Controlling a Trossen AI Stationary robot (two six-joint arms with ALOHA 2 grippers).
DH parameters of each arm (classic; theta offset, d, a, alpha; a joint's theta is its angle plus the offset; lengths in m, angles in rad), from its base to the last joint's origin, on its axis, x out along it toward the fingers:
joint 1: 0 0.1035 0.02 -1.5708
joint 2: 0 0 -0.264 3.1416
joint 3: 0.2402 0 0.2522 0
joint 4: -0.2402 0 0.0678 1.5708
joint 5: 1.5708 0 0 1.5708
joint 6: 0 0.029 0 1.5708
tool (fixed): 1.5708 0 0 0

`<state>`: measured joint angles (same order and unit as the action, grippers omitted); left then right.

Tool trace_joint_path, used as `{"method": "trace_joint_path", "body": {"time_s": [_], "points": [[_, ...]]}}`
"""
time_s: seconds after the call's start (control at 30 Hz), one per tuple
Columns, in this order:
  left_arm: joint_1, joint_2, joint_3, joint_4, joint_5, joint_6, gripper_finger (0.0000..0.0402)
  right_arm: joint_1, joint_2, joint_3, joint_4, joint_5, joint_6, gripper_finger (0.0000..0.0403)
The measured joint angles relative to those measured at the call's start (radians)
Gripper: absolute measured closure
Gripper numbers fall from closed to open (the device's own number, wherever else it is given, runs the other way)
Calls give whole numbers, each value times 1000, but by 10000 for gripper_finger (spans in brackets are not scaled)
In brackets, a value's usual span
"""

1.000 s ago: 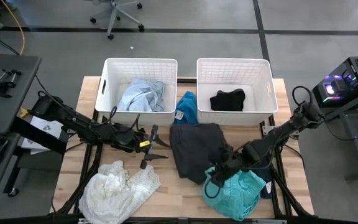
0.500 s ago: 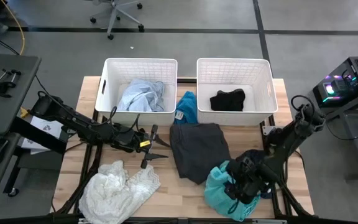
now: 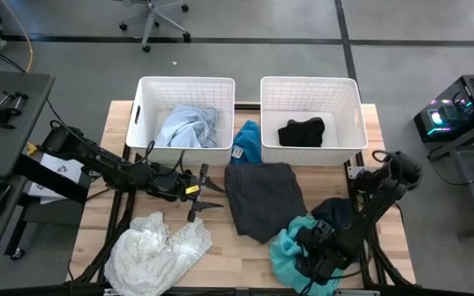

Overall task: Sort clothes
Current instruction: Put the light blue shorts into the left white bin

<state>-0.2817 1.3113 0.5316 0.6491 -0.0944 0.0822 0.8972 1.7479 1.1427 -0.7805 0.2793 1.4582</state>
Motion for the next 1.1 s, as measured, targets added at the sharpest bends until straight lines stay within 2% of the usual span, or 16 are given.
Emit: {"method": "trace_joint_path", "body": {"time_s": [0.27, 0.47, 0.7, 1.03, 1.1], "points": [[0, 0, 0, 0, 0, 0, 211, -16, 144, 5, 64, -99, -46, 105], [0, 0, 0, 0, 0, 0, 211, -23, 172, 5, 66, -101, -43, 145], [0, 0, 0, 1, 0, 0, 211, -58, 172, -2, 53, -142, -31, 215], [0, 0, 0, 0, 0, 0, 211, -86, 168, -3, 75, -146, -99, 365], [-3, 0, 0, -1, -6, -3, 211, -86, 156, -8, 81, -143, -101, 373]]}}
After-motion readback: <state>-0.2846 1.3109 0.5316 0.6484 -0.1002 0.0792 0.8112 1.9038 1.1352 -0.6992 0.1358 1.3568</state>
